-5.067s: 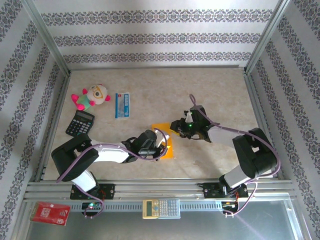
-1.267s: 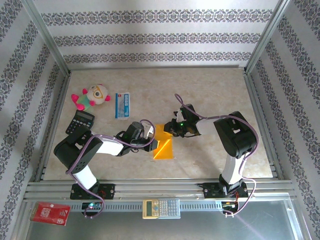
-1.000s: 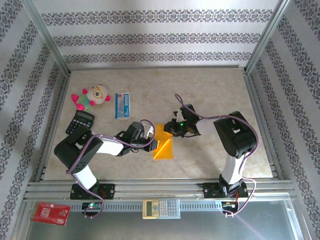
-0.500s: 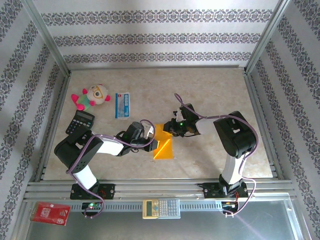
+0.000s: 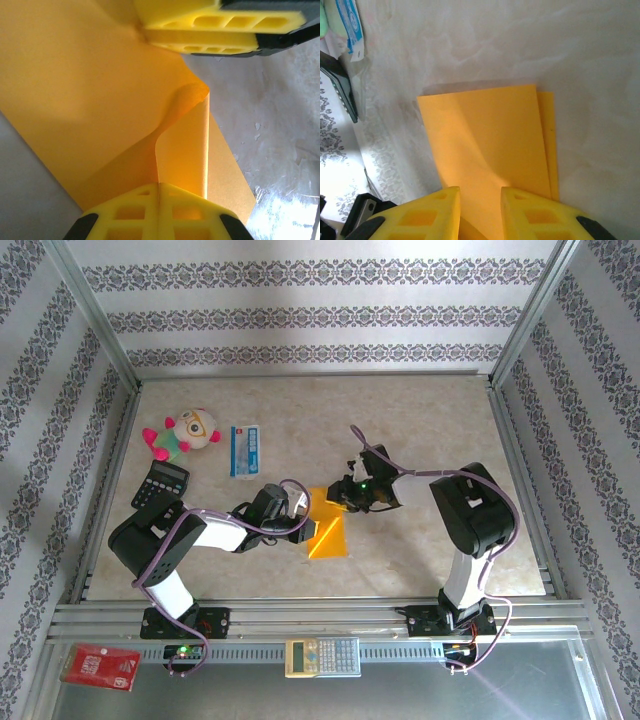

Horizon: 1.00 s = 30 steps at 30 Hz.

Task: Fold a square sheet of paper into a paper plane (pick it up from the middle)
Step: Fold the triangle a second time at the center of the table.

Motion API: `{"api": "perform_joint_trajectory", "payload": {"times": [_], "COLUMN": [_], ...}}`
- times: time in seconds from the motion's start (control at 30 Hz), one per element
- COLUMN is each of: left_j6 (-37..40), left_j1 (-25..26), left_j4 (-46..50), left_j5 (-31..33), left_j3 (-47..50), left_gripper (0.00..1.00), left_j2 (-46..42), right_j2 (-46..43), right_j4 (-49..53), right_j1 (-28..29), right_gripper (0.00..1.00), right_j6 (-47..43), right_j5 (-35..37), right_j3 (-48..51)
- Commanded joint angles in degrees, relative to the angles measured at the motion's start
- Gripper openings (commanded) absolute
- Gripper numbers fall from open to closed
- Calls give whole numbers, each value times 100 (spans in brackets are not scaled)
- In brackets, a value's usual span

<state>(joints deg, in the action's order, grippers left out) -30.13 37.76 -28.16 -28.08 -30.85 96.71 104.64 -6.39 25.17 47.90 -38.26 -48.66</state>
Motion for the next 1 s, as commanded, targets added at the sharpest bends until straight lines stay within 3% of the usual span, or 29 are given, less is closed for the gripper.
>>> {"api": "perform_joint_trajectory", "payload": {"times": [0.0, 0.23, 0.47, 0.97], "left_j6": [-19, -37, -72, -121], "left_j1": [-76, -71, -73, -76], "left_j4": [492, 562, 587, 641], "left_j5": [438, 506, 659, 600], "left_j3": [234, 235, 301, 224], "left_gripper": [0, 0, 0, 0], "left_j2": [268, 268, 264, 453], "right_j2": [-387, -1077, -1741, -1390], "right_j4": [252, 340, 93, -1306], "right_j1": [-103, -124, 332, 1704], "right_gripper": [29, 27, 20, 6], "right_j6": [-133, -33, 304, 1201], "right_j5": [-49, 6, 182, 538], "right_j3": [-124, 402, 1208, 1812]}}
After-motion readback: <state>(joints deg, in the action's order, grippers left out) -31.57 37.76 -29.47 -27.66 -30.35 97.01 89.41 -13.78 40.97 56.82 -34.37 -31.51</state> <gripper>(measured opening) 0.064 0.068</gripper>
